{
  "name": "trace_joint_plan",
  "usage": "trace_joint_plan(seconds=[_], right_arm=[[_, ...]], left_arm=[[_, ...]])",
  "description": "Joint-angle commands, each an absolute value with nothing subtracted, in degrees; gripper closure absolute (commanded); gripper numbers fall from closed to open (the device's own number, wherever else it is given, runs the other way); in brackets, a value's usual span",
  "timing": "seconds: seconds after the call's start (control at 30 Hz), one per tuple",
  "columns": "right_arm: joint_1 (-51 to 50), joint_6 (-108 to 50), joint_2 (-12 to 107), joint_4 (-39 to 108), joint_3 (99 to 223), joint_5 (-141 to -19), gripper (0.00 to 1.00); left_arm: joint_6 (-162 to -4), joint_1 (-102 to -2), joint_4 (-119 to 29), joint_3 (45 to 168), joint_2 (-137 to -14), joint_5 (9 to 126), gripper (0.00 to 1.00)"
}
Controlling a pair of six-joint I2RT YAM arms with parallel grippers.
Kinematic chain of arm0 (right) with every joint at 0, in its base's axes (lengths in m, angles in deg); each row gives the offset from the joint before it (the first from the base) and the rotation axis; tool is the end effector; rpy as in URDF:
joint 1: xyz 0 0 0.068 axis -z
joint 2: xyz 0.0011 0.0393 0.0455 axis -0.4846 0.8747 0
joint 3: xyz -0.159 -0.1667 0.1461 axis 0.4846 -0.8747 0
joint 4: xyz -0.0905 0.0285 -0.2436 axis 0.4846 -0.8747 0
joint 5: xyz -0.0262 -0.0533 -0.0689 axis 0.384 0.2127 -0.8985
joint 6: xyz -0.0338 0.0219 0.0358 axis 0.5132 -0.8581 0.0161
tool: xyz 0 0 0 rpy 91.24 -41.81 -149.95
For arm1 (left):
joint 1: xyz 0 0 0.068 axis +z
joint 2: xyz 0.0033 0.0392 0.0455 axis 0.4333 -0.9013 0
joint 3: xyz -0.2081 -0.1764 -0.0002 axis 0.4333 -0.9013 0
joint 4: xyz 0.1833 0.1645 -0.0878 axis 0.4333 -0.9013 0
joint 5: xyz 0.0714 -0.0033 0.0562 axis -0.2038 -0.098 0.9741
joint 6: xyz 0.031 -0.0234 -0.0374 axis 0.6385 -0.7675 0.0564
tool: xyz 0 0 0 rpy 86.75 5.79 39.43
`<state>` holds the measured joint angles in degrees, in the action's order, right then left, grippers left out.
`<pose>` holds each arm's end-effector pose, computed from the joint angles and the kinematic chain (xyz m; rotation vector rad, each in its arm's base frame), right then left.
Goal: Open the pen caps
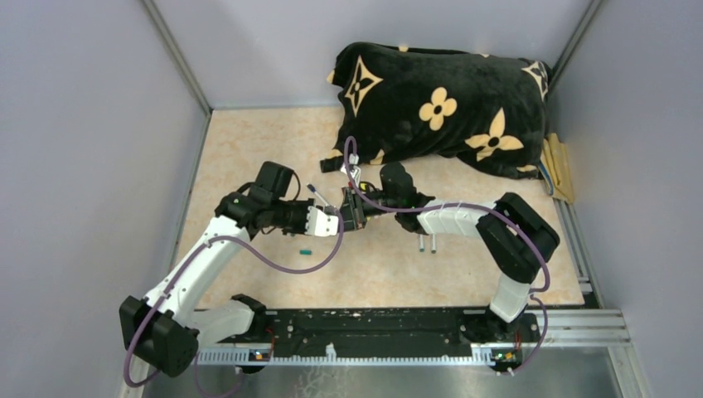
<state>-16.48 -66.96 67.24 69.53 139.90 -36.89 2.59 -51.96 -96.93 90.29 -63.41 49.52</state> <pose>0.2448 0.2882 0.2181 -0.7854 1.9908 1.8213 0.1814 -0.1071 0.2892 1.9740 1.4278 -0.2216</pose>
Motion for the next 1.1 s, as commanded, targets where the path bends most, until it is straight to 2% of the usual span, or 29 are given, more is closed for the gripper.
trace_joint_plan(seconds=[0.0,0.3,1.07], right_arm=[[-16.2,-64.6,66.3,68.9,139.3,-37.0,1.00],[-12.8,-57.5,58.5,57.1,133.4,-38.7,1.00],[-10.6,-53.8,48.3,49.9,125.6,-41.6,1.00]], left_arm=[[5.2,-52.2,-97.0,88.0,-61.6,53.8,1.00],[7.8,-52.0,-93.5,84.5,-63.6,65.9,1.00],[17.2,-39.5,-94.4,85.9,-66.6,66.0,1.00]])
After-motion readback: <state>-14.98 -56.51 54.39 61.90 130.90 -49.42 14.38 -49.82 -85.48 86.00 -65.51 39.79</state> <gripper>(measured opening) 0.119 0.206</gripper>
